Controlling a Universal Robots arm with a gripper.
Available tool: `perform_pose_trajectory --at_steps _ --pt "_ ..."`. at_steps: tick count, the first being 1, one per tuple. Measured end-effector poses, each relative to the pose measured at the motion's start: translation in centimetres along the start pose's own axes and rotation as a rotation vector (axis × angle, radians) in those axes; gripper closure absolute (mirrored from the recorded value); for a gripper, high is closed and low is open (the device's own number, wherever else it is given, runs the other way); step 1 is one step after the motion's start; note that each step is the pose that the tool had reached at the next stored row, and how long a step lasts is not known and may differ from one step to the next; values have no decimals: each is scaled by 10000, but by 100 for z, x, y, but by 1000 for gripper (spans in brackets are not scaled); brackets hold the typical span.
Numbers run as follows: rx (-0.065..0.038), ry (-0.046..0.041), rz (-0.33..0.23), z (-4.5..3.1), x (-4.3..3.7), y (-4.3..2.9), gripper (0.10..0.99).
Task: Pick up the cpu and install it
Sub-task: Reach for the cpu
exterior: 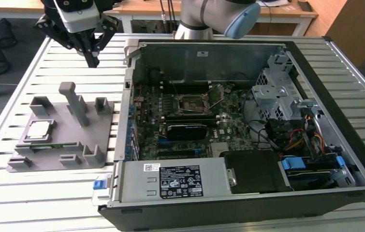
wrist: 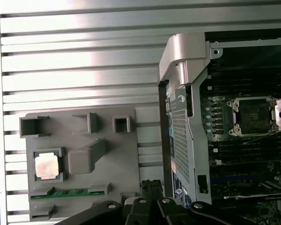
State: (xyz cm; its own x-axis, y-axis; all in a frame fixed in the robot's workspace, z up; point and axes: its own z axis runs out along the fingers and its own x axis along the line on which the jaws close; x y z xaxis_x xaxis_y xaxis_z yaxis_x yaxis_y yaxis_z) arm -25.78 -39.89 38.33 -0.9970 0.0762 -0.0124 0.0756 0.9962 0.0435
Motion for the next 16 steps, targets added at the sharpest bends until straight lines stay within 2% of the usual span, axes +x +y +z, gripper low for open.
perform_pose_trajectory --at_steps 16 --pt "2 28 2 15 129 -10 980"
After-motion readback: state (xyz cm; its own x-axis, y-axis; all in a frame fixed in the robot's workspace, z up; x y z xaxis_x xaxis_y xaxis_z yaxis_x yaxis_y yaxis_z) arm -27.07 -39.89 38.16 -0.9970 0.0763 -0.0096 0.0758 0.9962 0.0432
